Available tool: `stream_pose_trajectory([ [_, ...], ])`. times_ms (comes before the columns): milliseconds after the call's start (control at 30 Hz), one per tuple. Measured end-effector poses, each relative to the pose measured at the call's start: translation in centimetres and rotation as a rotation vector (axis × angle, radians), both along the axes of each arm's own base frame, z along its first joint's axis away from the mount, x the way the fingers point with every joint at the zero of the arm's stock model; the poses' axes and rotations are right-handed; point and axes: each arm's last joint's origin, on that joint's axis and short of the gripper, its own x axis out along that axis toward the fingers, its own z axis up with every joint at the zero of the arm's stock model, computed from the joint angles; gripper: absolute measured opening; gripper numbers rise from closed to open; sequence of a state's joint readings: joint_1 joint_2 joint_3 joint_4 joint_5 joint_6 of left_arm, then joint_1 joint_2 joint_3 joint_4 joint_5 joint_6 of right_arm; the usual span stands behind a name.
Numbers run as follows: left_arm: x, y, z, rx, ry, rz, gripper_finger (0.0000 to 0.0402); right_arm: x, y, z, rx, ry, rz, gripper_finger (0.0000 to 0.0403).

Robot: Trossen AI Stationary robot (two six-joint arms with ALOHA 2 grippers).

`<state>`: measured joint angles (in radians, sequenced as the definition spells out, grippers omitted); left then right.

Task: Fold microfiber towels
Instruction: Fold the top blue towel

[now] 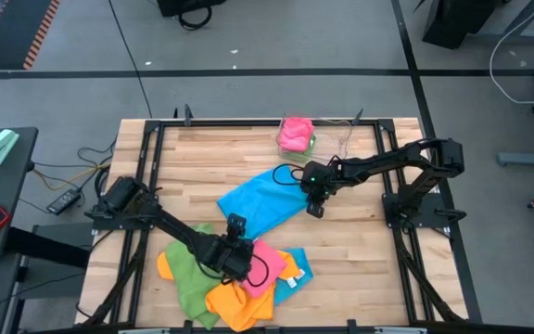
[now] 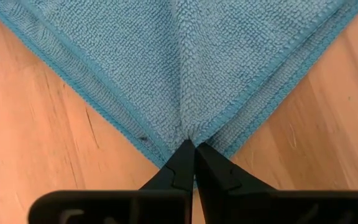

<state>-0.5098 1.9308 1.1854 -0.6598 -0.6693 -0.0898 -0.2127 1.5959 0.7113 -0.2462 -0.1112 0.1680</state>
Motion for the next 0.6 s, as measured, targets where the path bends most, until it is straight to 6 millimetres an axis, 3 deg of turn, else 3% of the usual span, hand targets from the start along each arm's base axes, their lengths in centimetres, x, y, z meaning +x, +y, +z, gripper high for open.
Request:
stream_pose_trajectory([
  [600, 0.71, -0.31, 0.16, -0.046, -0.079, 0.008, 0.009, 0.01, 0.0, 0.0, 0.0, -0.001, 0.0, 0.0019],
])
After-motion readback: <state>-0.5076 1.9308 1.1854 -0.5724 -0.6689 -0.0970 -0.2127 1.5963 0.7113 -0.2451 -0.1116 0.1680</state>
